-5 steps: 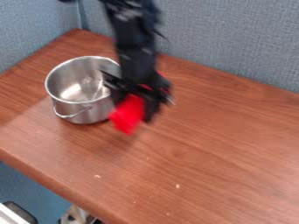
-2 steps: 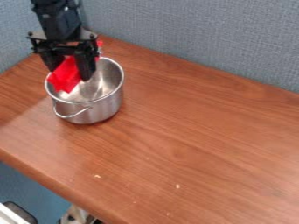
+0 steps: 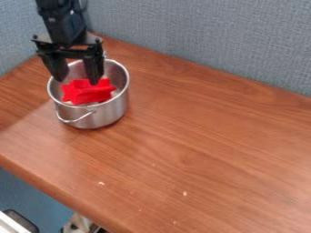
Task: Put the red object in the metal pot
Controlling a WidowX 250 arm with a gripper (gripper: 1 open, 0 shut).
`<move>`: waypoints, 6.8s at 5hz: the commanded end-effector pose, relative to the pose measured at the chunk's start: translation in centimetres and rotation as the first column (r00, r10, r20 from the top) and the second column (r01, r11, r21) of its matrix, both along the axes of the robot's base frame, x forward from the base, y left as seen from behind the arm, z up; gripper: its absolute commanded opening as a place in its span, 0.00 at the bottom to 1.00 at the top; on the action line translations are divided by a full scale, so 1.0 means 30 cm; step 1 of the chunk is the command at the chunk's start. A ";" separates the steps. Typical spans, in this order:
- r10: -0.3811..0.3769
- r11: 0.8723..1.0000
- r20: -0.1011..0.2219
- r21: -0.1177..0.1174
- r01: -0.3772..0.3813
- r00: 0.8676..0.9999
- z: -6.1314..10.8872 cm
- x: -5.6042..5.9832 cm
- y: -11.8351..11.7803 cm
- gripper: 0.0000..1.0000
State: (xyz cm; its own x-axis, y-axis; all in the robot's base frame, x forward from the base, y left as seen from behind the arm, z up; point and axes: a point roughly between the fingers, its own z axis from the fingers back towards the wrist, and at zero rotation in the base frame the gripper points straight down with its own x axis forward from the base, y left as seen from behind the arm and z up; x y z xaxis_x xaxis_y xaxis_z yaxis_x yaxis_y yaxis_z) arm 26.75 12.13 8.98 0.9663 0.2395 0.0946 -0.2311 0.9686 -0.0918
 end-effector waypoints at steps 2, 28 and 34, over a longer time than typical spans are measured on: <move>0.055 0.997 -0.007 0.048 -0.054 0.998 -0.084 0.012 0.049 1.00; -0.403 0.907 -0.050 0.110 0.406 0.914 -0.020 0.152 0.003 1.00; -0.449 0.878 -0.108 0.130 0.460 0.887 0.006 0.141 -0.068 1.00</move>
